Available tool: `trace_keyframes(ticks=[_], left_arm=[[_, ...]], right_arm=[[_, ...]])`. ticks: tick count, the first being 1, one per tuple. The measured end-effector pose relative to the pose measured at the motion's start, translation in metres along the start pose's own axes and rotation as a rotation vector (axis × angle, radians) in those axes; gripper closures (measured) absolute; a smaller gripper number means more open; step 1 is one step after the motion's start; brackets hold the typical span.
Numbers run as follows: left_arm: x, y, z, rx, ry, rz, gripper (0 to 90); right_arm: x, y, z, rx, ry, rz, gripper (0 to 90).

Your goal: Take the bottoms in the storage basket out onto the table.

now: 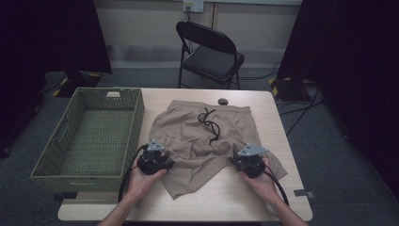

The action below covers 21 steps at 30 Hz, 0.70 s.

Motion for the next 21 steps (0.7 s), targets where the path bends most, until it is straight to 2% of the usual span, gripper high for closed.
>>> trace_keyframes(ticks=[3,4,6,8,10,12,14,15,16,17,19,21], left_arm=[[0.0,0.0,0.001,-0.004,-0.005,0.003,58.1],[0.0,0.0,0.001,-0.006,-0.003,0.003,58.1],[0.0,0.0,0.001,-0.012,-0.001,0.003,58.1],[0.0,0.0,0.002,-0.022,0.001,0.002,58.2],[0.0,0.0,0.003,-0.029,0.004,0.002,58.4],[0.0,0.0,0.004,-0.04,0.011,0.002,58.4],[-0.001,-0.001,0.003,-0.041,0.024,-0.007,58.4],[0.0,-0.001,0.004,-0.046,0.024,-0.008,58.4],[0.0,-0.001,0.004,-0.046,0.024,-0.008,58.4],[-0.001,-0.001,0.004,-0.047,0.025,-0.008,58.4],[0.0,0.0,0.004,-0.044,0.021,-0.005,58.3],[0.0,0.0,0.004,-0.043,0.011,-0.003,58.3]], right_arm=[[-0.006,0.01,0.001,-0.021,-0.02,-0.031,89.4],[-0.014,0.025,0.005,-0.046,-0.035,-0.076,89.6],[-0.017,0.032,0.007,-0.055,-0.034,-0.091,89.7],[-0.028,0.053,0.012,-0.09,-0.053,-0.156,89.9],[-0.038,0.075,0.019,-0.116,-0.045,-0.208,89.7],[-0.041,0.082,0.023,-0.125,-0.033,-0.228,87.4],[-0.041,0.083,0.024,-0.119,-0.035,-0.235,86.6],[-0.038,0.075,0.019,-0.106,-0.038,-0.211,80.3],[-0.038,0.075,0.019,-0.106,-0.038,-0.211,80.3],[-0.036,0.07,0.015,-0.094,-0.043,-0.193,78.5],[-0.022,0.046,0.003,-0.082,-0.06,-0.113,74.7],[-0.015,0.038,0.003,-0.071,-0.048,-0.082,68.8]])
Point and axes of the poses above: each handheld gripper's, and its own axes: y roughly backward along the jaws, x roughly out of its underside, z roughly to its left, the point moved 7 cm from there along -y, roughly forward along the jaws
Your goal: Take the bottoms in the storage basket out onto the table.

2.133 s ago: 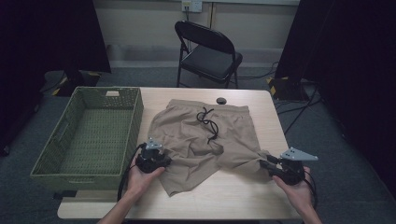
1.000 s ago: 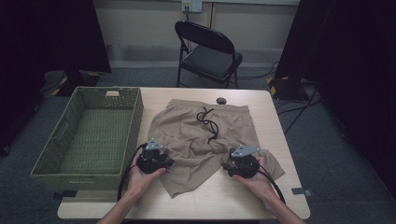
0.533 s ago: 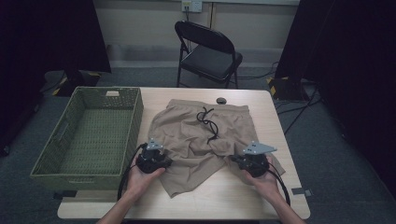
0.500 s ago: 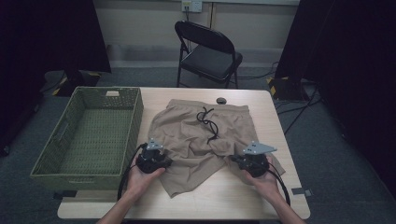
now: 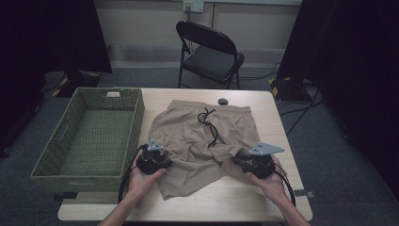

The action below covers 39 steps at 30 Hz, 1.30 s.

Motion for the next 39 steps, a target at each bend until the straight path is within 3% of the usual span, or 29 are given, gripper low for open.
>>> trace_keyframes(ticks=[1,2,5,8,9,10,12,15,17,21,22,24,25,27,30,34,36,38,39], left_arm=[[0.0,0.0,0.0,0.001,-0.002,-0.002,58.3],[0.0,0.0,0.0,0.001,-0.002,-0.002,58.2],[0.0,0.0,-0.001,0.005,0.004,0.0,57.8],[0.0,0.0,-0.001,0.005,0.0,-0.001,57.4],[0.0,0.0,-0.001,0.005,0.0,-0.001,57.4],[0.0,0.0,-0.001,0.008,0.002,-0.002,57.4],[0.0,0.0,-0.001,0.009,0.001,-0.002,57.3],[0.001,0.0,-0.001,0.01,0.003,-0.001,56.7],[0.001,0.001,-0.002,0.01,0.008,-0.001,56.5],[0.001,0.001,-0.002,0.01,0.008,-0.004,56.4],[0.001,0.0,-0.002,0.014,0.004,-0.001,56.4],[0.001,0.0,-0.002,0.014,0.003,-0.001,56.4],[0.001,0.0,-0.002,0.014,0.003,-0.001,56.4],[0.0,0.0,-0.002,0.013,0.002,-0.001,56.4],[0.0,0.0,-0.002,0.014,0.0,0.0,56.4],[0.0,0.0,-0.002,0.019,0.003,-0.003,56.4],[0.0,0.0,-0.002,0.02,0.004,-0.002,56.2],[0.0,0.0,-0.002,0.019,0.004,-0.001,55.9],[0.0,0.0,-0.002,0.019,0.004,-0.001,56.0]], right_arm=[[0.002,-0.004,0.0,0.011,0.0,0.01,64.7],[0.002,-0.004,0.0,0.011,0.0,0.01,64.7],[0.008,-0.025,-0.011,0.049,0.018,0.056,67.8],[0.018,-0.043,-0.018,0.043,0.013,0.118,71.1],[0.018,-0.043,-0.018,0.043,0.013,0.118,71.1],[0.026,-0.05,-0.021,0.044,0.017,0.159,72.7],[0.032,-0.053,-0.021,0.042,0.025,0.185,72.9],[0.033,-0.053,-0.021,0.039,0.034,0.186,72.1],[0.033,-0.047,-0.02,0.034,0.027,0.185,65.3],[0.028,-0.028,-0.015,0.026,0.014,0.149,63.6],[0.024,-0.013,-0.008,0.006,0.018,0.101,67.1],[0.024,-0.009,-0.005,-0.004,0.016,0.09,68.2],[0.026,-0.005,0.005,-0.029,0.034,0.083,69.1],[0.026,-0.006,0.009,-0.041,0.041,0.084,67.7],[0.024,-0.023,0.019,-0.076,0.069,0.101,61.8],[0.026,-0.039,0.024,-0.078,0.09,0.138,56.5],[0.027,-0.045,0.025,-0.047,0.135,0.163,64.5],[0.023,-0.039,0.024,-0.054,0.109,0.142,84.3],[0.022,-0.035,0.024,-0.068,0.097,0.128,85.6]])
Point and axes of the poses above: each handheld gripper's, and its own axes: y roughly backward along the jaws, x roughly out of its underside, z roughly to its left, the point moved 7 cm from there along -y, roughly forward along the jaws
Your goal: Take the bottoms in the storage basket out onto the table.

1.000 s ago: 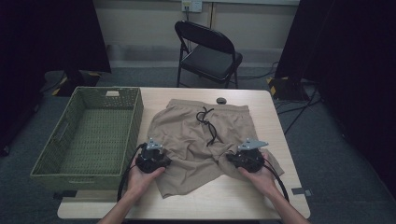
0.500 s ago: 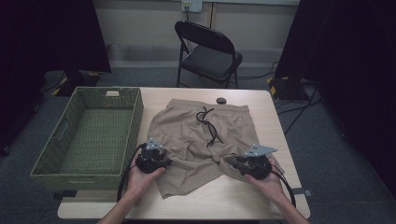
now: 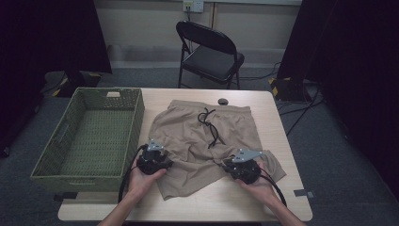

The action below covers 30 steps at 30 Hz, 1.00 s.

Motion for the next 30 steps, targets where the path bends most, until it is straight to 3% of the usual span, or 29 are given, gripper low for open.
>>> trace_keyframes(ticks=[2,3,4,5,9,10,11,12,14,15,16,17,18,19,21,24,25,26,27,28,30], left_arm=[[0.0,0.0,0.0,0.0,0.001,0.0,56.0],[0.0,0.0,0.0,-0.002,0.003,0.0,55.9],[0.0,0.0,0.0,-0.002,0.003,0.0,55.9],[0.0,0.0,0.001,-0.005,0.003,0.0,55.9],[0.0,0.0,0.002,-0.02,0.016,-0.004,55.7],[0.0,0.0,0.002,-0.02,0.016,-0.004,55.3],[-0.001,0.0,0.003,-0.034,0.031,-0.004,54.7],[-0.001,0.0,0.003,-0.034,0.031,-0.004,54.3],[-0.002,0.003,0.003,-0.027,0.052,-0.015,54.2],[-0.002,0.003,0.003,-0.027,0.052,-0.015,54.2],[-0.005,0.006,0.002,-0.02,0.047,-0.037,54.2],[-0.008,0.009,0.001,-0.016,0.044,-0.057,54.7],[-0.01,0.011,0.0,-0.013,0.049,-0.072,54.7],[-0.015,0.016,-0.005,0.018,0.056,-0.108,56.4],[-0.017,0.019,-0.007,0.032,0.044,-0.118,58.0],[-0.022,0.024,-0.016,0.04,0.014,-0.152,58.2],[-0.023,0.025,-0.023,0.069,-0.004,-0.158,59.9],[-0.023,0.025,-0.023,0.069,-0.004,-0.158,60.1],[-0.022,0.023,-0.032,0.118,-0.031,-0.143,60.0],[-0.022,0.023,-0.032,0.118,-0.031,-0.143,60.0],[-0.017,0.016,-0.04,0.137,-0.061,-0.104,59.7]], right_arm=[[-0.002,0.006,0.002,-0.021,-0.017,-0.02,86.3],[-0.005,0.02,0.01,-0.062,-0.028,-0.057,86.7],[-0.005,0.02,0.01,-0.062,-0.028,-0.057,86.7],[-0.006,0.033,0.022,-0.099,-0.024,-0.082,86.7],[-0.005,0.054,0.049,-0.191,-0.016,-0.114,86.8],[-0.005,0.054,0.049,-0.191,-0.016,-0.114,86.8],[0.0,0.063,0.063,-0.239,-0.007,-0.116,86.7],[0.003,0.065,0.067,-0.247,0.0,-0.108,85.6],[0.009,0.068,0.073,-0.26,0.007,-0.098,75.0],[0.009,0.068,0.073,-0.26,0.007,-0.098,75.0],[0.011,0.069,0.072,-0.256,0.001,-0.099,71.5],[0.009,0.073,0.066,-0.239,-0.022,-0.121,64.5],[0.009,0.073,0.066,-0.239,-0.022,-0.121,64.5],[0.003,0.078,0.054,-0.222,-0.065,-0.162,63.0],[0.001,0.079,0.048,-0.204,-0.077,-0.174,62.9],[0.0,0.078,0.007,-0.067,-0.11,-0.178,61.4],[0.005,0.071,-0.024,0.041,-0.135,-0.148,62.4],[0.005,0.071,-0.024,0.041,-0.135,-0.148,62.4],[0.009,0.064,-0.05,0.117,-0.155,-0.12,64.2],[0.009,0.064,-0.05,0.117,-0.155,-0.12,64.2],[0.015,0.056,-0.075,0.182,-0.181,-0.084,68.4]])
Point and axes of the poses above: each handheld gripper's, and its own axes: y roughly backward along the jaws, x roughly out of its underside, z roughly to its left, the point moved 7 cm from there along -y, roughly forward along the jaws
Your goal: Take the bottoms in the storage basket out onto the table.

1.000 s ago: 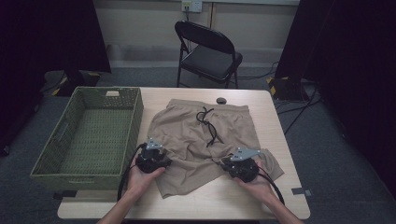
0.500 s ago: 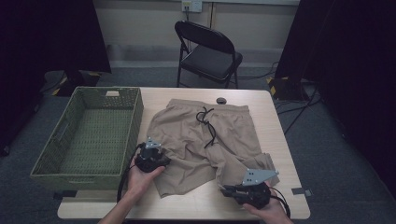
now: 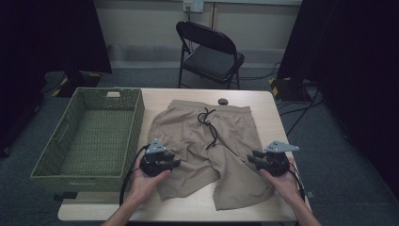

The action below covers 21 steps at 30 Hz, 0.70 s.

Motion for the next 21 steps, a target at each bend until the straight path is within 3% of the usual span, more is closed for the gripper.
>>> trace_keyframes(ticks=[2,5,6,7,10,11,13,17,21], left_arm=[[0.006,-0.007,-0.003,0.0,-0.012,0.043,58.4],[0.014,-0.014,0.0,-0.012,-0.015,0.103,57.2],[0.014,-0.014,0.0,-0.012,-0.015,0.103,57.1],[0.018,-0.016,0.005,-0.031,-0.01,0.116,57.1],[0.021,-0.016,0.013,-0.054,0.004,0.126,56.1],[0.021,-0.014,0.017,-0.075,0.022,0.121,55.7],[0.02,-0.014,0.022,-0.084,0.03,0.116,55.7],[0.02,-0.012,0.027,-0.094,0.03,0.114,55.7],[0.021,-0.011,0.032,-0.123,0.053,0.11,55.7]], right_arm=[[0.007,-0.009,-0.015,0.06,0.005,0.044,69.9],[0.025,-0.012,-0.02,0.053,-0.006,0.109,68.9],[0.025,-0.012,-0.02,0.053,-0.006,0.109,68.9],[0.032,-0.008,-0.014,0.025,-0.004,0.127,68.8],[0.036,-0.003,-0.008,0.016,0.015,0.133,67.5],[0.045,0.002,0.0,-0.013,0.009,0.155,66.5],[0.051,0.007,0.006,-0.019,0.035,0.166,65.3],[0.061,0.008,0.013,-0.042,0.042,0.21,63.5],[0.06,0.006,0.015,-0.031,0.04,0.208,60.1]])
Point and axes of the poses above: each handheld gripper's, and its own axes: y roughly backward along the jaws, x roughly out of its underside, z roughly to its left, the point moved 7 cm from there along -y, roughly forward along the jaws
